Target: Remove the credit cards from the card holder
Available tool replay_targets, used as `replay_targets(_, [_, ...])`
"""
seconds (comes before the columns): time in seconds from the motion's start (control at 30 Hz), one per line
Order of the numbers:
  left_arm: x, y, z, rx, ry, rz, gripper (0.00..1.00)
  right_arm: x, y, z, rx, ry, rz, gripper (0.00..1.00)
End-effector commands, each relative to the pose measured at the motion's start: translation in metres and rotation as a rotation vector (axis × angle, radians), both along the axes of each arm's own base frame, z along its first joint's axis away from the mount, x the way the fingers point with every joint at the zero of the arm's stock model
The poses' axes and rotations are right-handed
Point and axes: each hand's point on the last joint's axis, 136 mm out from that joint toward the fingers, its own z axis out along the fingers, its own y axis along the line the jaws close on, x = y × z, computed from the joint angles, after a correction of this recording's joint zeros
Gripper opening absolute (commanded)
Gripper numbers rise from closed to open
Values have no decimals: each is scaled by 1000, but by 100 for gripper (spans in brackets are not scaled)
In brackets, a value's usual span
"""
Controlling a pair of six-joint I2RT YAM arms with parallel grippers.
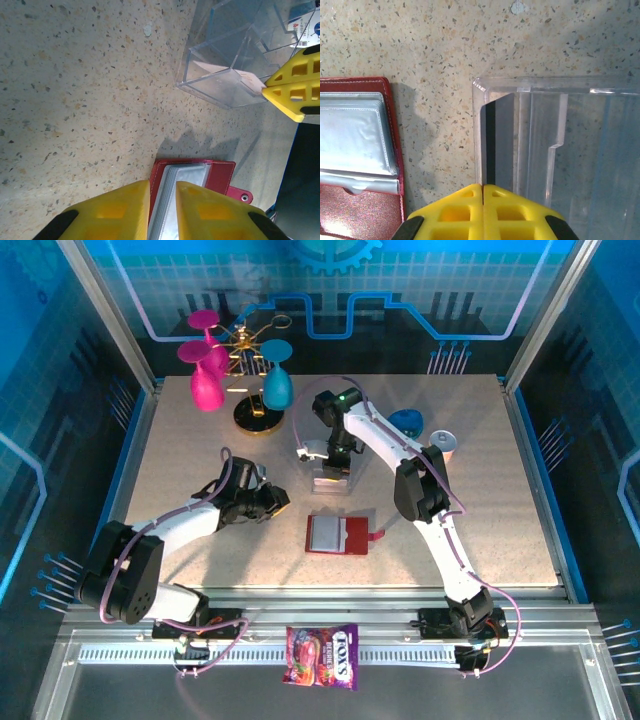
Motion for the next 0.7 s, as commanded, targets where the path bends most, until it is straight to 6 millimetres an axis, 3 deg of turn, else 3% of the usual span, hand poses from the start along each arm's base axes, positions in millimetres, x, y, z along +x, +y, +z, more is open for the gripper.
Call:
replay_targets(0.0, [-1,1,-3,-13,21,1,22,-7,2,-2,15,56,7,0])
replay_targets(0.17, [-1,2,-3,-11,21,3,21,-8,1,3,26,77,8,0])
replay_targets(0.4, [-2,1,-3,-11,21,1,22,-9,-6,-10,1,127,-11,0])
replay_targets(0.53, [-3,2,-3,-12,23,6,22,-8,-9,-16,-20,128,-21,10])
replay_targets(0.67, [-4,3,-1,-11,20,8,22,1,-10,-9,-22,75,-27,15])
